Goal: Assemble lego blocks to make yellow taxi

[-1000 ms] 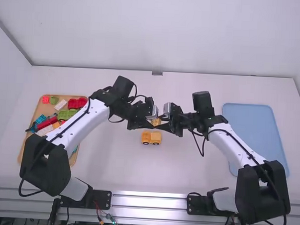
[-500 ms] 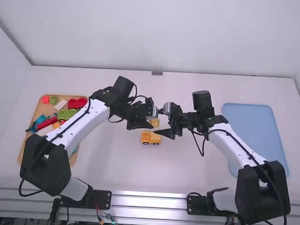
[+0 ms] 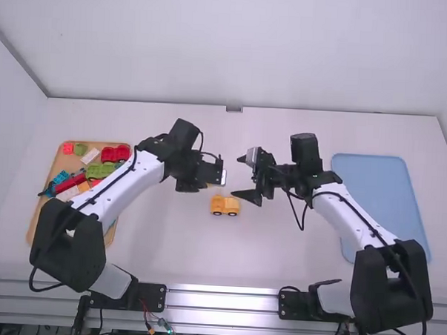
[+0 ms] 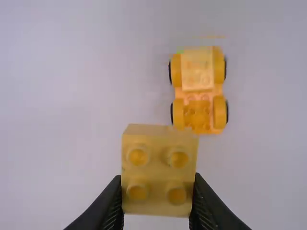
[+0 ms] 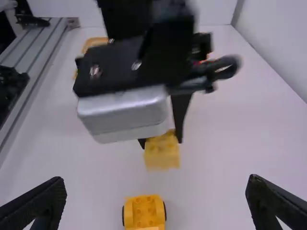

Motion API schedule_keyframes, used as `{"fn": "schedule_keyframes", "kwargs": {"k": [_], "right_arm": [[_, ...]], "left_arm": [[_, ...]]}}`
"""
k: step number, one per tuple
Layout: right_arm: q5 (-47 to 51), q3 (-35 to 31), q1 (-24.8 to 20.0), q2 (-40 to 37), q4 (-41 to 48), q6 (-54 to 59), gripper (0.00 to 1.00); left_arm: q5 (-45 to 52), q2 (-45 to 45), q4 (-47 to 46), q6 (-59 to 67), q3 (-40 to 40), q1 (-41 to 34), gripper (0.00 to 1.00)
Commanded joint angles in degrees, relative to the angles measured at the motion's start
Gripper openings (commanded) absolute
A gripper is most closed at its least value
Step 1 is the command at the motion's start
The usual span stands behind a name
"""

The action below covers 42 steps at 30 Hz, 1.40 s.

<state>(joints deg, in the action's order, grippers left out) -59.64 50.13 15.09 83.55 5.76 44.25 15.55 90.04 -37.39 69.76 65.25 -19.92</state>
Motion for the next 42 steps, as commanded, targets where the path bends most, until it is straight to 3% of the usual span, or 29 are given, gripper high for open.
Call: {"fn": "schedule_keyframes", "kwargs": {"k": [1,6,13,22,27,40,41,42], "right_arm": [[-0.13,1.31,-1.11,-1.11,-0.81,-2.99,0.99],[-0.33,1.29,-2.91,-1.11,-2.54,-5.09,0.99],[-0.31,1.29,-3.19,-1.11,-4.11,-5.09,0.99],[6.43,1.29,-0.87,-1.11,-7.72,-9.25,0.98],[10.69,1.29,0.04,-1.11,-8.15,-9.92,0.99],[10.01,1.29,-1.90,-1.11,-8.15,-9.99,0.99],[10.01,1.29,-1.86,-1.11,-8.17,-9.97,0.99],[9.99,1.29,-1.88,-1.11,-8.20,-9.97,0.99]], "left_arm": [[-4.04,0.09,3.02,1.77,-4.15,1.55,0.02],[-2.43,0.09,9.46,1.64,-9.70,5.73,0.02],[4.35,3.26,7.21,1.66,-9.51,8.68,0.02],[1.75,15.65,1.14,-0.11,-2.60,4.76,0.02],[2.99,16.15,1.46,-1.36,-2.97,4.26,0.02],[-2.01,16.15,8.79,-1.01,-8.26,4.20,0.02],[-2.89,16.15,8.74,-0.96,-8.26,4.31,0.06],[-3.23,16.15,8.70,-0.92,-8.26,4.35,0.17]]}}
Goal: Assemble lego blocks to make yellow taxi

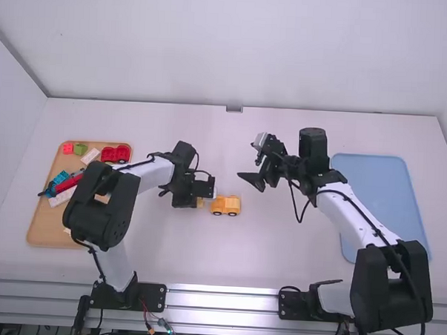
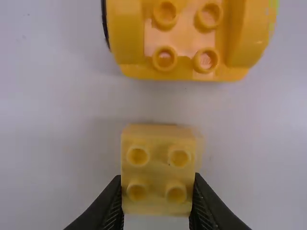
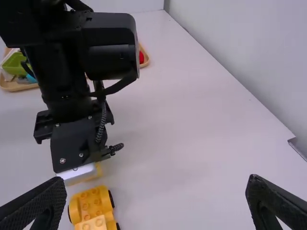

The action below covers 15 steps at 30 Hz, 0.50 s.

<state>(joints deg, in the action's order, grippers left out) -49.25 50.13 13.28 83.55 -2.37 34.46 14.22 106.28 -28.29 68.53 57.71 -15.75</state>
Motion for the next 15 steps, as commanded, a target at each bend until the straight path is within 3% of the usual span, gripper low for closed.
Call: {"fn": "schedule_keyframes", "kwargs": {"k": [1,3,9,15], "right_arm": [[-0.39,1.29,-0.17,-1.11,-0.04,-0.17,0.98],[-0.39,1.29,-0.15,-1.11,-0.20,-0.20,0.99],[-0.39,1.29,-0.15,-1.11,-0.24,-0.20,0.99],[-0.39,1.29,-0.17,-1.11,-0.24,-0.17,0.98]], "left_arm": [[-1.62,-0.09,-0.33,0.26,-0.72,-0.02,0.67],[-1.42,-0.09,-0.35,0.31,-0.68,-0.11,1.00],[-2.19,-1.25,-3.82,1.60,2.97,0.00,0.99],[4.61,-3.87,-18.71,8.55,15.10,0.28,0.99]]}}
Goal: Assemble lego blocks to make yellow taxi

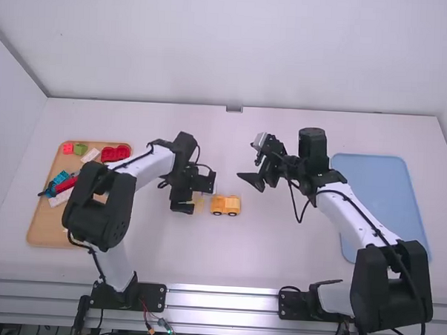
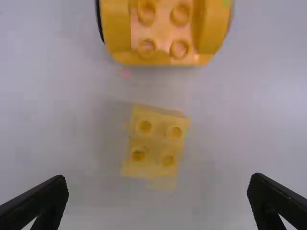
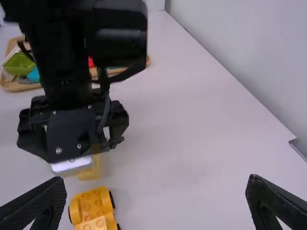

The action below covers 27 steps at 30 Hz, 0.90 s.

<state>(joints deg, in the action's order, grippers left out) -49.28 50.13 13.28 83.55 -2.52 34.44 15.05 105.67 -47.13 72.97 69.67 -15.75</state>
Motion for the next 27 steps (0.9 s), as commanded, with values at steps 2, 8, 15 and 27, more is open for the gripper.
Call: {"fn": "schedule_keyframes", "kwargs": {"k": [2,8,15,27], "right_arm": [[-0.37,1.29,-0.17,-1.11,-0.09,-0.13,0.99],[-0.35,1.29,-0.17,-1.11,0.15,-0.15,0.98],[0.11,1.29,-0.17,-1.11,-0.15,1.09,0.99],[-0.37,1.22,-0.17,-1.11,8.04,6.56,0.99]], "left_arm": [[6.08,-3.26,-7.82,10.88,8.70,0.31,0.99],[7.85,-3.26,-19.61,14.23,18.80,0.39,0.99],[9.94,-3.26,-15.39,-5.60,18.82,-0.68,0.99],[49.09,-3.15,-5.62,23.89,-1.55,17.77,0.99]]}}
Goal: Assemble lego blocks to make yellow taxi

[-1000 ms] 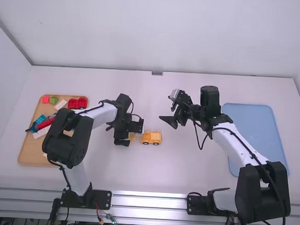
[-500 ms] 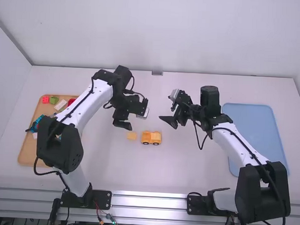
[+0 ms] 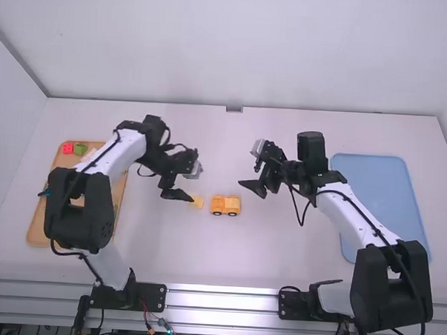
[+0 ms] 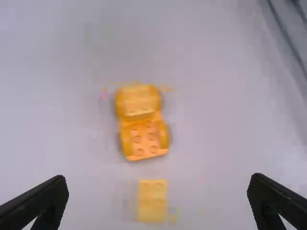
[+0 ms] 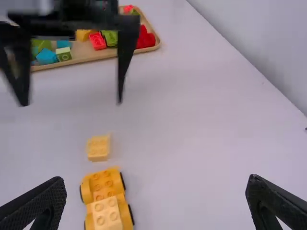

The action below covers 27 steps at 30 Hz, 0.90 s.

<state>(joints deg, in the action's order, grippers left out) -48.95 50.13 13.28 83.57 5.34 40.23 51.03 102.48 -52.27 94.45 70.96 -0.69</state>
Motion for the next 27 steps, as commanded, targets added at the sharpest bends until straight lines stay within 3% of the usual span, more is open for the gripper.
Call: {"fn": "schedule_keyframes", "kwargs": {"k": [1,5,9,13,21,27], "right_arm": [[-0.72,1.22,-0.13,-1.11,0.92,0.81,0.99],[-0.72,1.20,0.92,-1.11,5.40,6.86,0.98],[-2.08,0.00,1.86,-1.11,7.02,11.04,0.99],[-4.66,-4.17,1.75,-1.11,1.77,9.77,0.99],[-5.64,-13.51,1.44,-1.11,-14.91,1.29,0.98],[-5.49,-14.27,0.44,-1.05,-13.64,0.79,0.99]], "left_arm": [[16.70,0.63,6.19,-2.05,-6.47,5.03,0.99],[20.13,2.60,23.28,-13.22,-15.63,8.52,0.99],[19.78,4.37,33.73,-12.59,-22.21,8.15,1.00],[16.20,4.70,38.05,-9.16,-26.56,8.26,0.91],[12.66,5.75,44.26,-13.49,-28.96,7.65,0.95],[9.49,10.40,45.57,-15.23,-25.70,3.48,0.96]]}}
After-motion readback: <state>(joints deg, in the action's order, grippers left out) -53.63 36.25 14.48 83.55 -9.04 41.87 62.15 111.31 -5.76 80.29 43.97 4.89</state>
